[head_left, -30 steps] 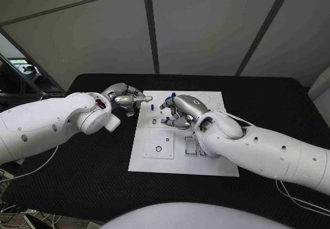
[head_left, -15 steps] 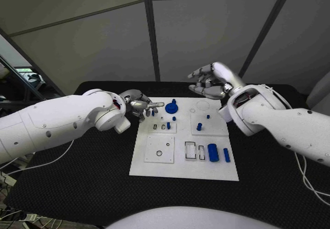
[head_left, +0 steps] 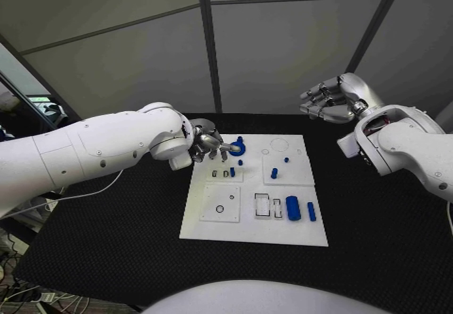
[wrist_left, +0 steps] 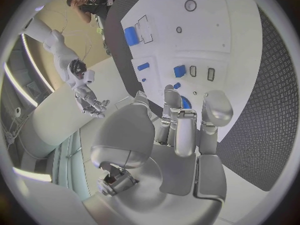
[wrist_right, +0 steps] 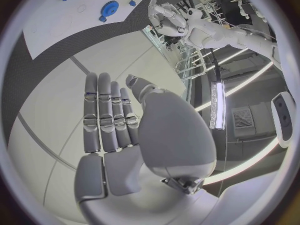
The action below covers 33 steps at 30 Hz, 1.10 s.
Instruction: Assemble the parts on the task board
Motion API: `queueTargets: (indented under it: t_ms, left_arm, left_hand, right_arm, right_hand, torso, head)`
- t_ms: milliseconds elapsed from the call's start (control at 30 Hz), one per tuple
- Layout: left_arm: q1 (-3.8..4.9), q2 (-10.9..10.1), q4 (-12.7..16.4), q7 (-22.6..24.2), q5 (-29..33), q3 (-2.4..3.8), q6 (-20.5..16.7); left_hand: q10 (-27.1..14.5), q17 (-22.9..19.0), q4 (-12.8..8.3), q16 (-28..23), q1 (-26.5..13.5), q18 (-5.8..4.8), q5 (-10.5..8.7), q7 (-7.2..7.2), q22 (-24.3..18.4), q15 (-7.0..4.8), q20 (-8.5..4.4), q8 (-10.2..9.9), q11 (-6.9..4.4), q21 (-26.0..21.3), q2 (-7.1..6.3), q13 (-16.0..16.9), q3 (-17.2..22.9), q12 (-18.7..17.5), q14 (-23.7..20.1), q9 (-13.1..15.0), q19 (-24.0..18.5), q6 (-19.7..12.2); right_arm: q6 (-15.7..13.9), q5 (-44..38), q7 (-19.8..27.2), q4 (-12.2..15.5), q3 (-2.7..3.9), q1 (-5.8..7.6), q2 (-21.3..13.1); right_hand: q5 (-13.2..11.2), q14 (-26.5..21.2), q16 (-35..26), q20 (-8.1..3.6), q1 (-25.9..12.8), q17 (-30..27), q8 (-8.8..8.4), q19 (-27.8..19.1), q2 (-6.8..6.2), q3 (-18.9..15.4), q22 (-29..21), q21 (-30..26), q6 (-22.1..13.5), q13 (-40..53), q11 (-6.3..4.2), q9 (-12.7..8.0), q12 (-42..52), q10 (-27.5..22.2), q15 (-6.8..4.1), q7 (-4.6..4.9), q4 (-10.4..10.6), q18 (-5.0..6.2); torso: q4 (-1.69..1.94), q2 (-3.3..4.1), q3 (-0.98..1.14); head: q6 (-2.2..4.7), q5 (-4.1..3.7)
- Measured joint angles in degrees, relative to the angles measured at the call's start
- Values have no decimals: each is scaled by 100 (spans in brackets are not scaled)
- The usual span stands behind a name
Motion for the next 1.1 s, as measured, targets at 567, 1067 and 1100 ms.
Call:
queueTargets:
  t_ms: [567, 1067, 1100]
  left_arm:
    - [237, 724, -668, -318, -627, -380, 884]
    - [248, 1012, -1008, -371, -797, -392, 1030]
    - [248, 1034, -1035, -374, -800, -392, 1048]
  left_hand:
    - [52, -1, -8, 38, -87, -173, -42, -51, 52, 0, 0, 0, -10, 88, 87, 69, -87, 28, 0, 37, 41, 51]
    - [51, -2, -40, 38, -60, -174, -42, -51, 19, 0, 0, 0, -9, 43, 112, 13, -118, 1, 0, 56, 41, 51]
    - [51, -2, -40, 37, -56, -174, -42, -51, 19, 0, 0, 0, -9, 27, 117, 6, -118, 1, 0, 56, 40, 51]
  right_arm:
    - [203, 409, 320, -92, -3, 8, -37]
    - [202, 460, 358, -94, -4, 8, -11]
    - [202, 461, 359, -94, -4, 8, -8]
  right_hand:
    - [112, 413, -1614, 162, -31, -1404, -408, 478, 32, 25, -1054, -1382, 247, -1032, 115, 1, -1328, 606, 159, 65, -184, -1]
    - [112, 434, -1733, 182, -31, -1541, -474, 498, 32, 24, -1157, -1516, 207, -1031, 137, 1, -1439, 583, 180, 108, -214, -2]
    - [112, 434, -1733, 182, -31, -1544, -474, 498, 32, 24, -1163, -1516, 223, -1031, 137, 1, -1439, 583, 180, 123, -214, -2]
  torso:
    - [4, 28, -20]
    - [0, 40, -28]
    - [0, 41, -28]
  head:
    - [-56, 16]
    - [-119, 8]
    - [-125, 4]
